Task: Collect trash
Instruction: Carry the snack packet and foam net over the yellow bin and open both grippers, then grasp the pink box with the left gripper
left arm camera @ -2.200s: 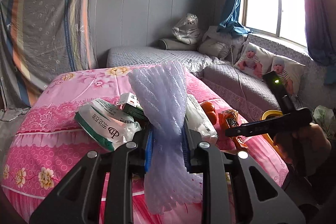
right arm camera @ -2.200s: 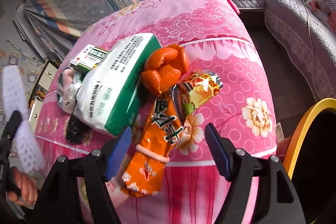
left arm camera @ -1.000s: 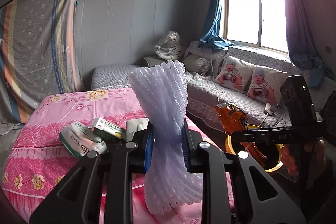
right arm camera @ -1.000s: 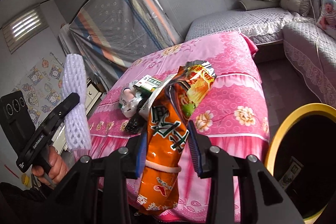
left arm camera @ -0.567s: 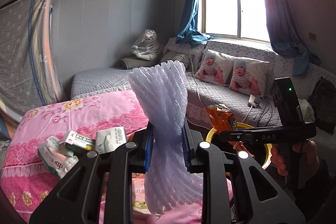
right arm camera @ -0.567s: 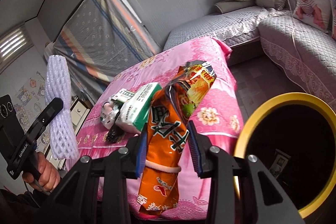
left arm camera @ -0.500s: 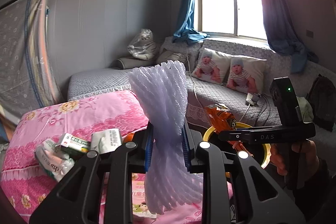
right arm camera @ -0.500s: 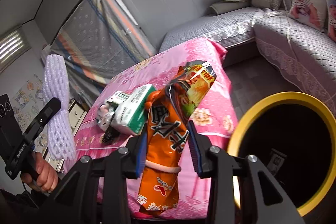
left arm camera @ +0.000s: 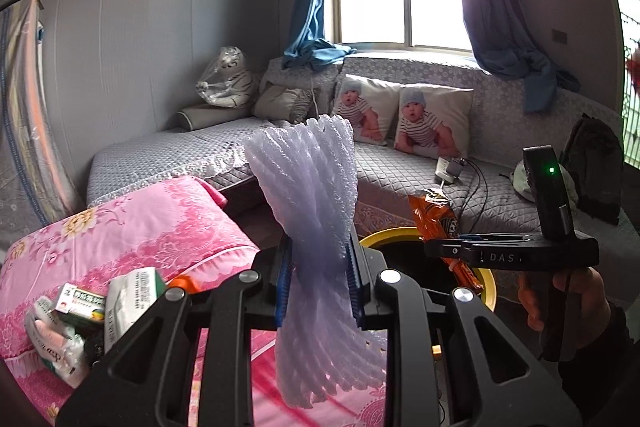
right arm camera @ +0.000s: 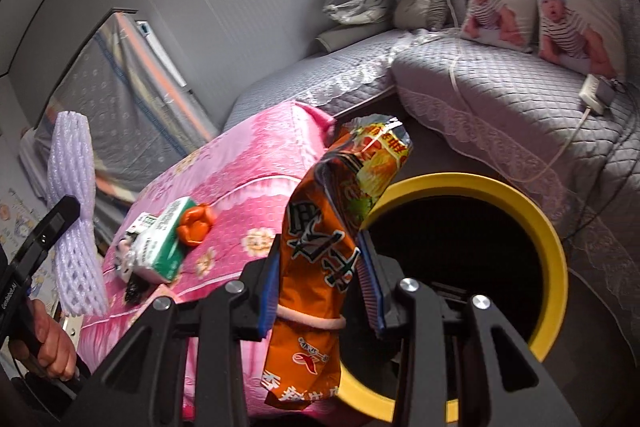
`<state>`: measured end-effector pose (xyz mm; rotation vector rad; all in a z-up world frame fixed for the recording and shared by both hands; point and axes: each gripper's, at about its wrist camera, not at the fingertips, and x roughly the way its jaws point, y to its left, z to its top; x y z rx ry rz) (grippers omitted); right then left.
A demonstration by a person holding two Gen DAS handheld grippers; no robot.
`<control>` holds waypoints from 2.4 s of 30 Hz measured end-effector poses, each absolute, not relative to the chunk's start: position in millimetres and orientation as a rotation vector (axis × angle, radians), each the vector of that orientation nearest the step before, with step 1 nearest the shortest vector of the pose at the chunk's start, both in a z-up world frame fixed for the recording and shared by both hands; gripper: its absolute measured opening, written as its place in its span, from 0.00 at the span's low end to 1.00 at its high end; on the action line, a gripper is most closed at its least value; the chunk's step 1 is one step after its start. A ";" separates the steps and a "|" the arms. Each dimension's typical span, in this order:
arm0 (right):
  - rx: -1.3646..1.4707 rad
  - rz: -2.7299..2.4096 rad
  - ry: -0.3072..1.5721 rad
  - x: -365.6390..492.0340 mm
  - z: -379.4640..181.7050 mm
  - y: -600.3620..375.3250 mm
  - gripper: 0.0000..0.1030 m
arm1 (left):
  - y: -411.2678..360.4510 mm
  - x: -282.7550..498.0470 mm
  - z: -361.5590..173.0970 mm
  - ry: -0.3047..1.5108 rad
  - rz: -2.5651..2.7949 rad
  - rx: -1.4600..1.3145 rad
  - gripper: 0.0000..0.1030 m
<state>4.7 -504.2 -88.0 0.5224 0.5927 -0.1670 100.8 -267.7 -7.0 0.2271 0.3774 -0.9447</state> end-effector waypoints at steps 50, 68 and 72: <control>0.600 -0.196 0.656 22.5 -121.8 -508.0 0.67 | -175.6 158.1 -66.0 0.580 -0.785 0.091 0.91; 0.507 -0.084 0.708 53.1 -108.4 -448.7 0.68 | -155.1 160.1 -133.3 0.791 -0.762 0.279 0.91; 0.513 -0.081 0.711 52.7 -110.6 -449.8 0.68 | -156.0 166.1 -143.1 0.821 -0.744 0.295 0.79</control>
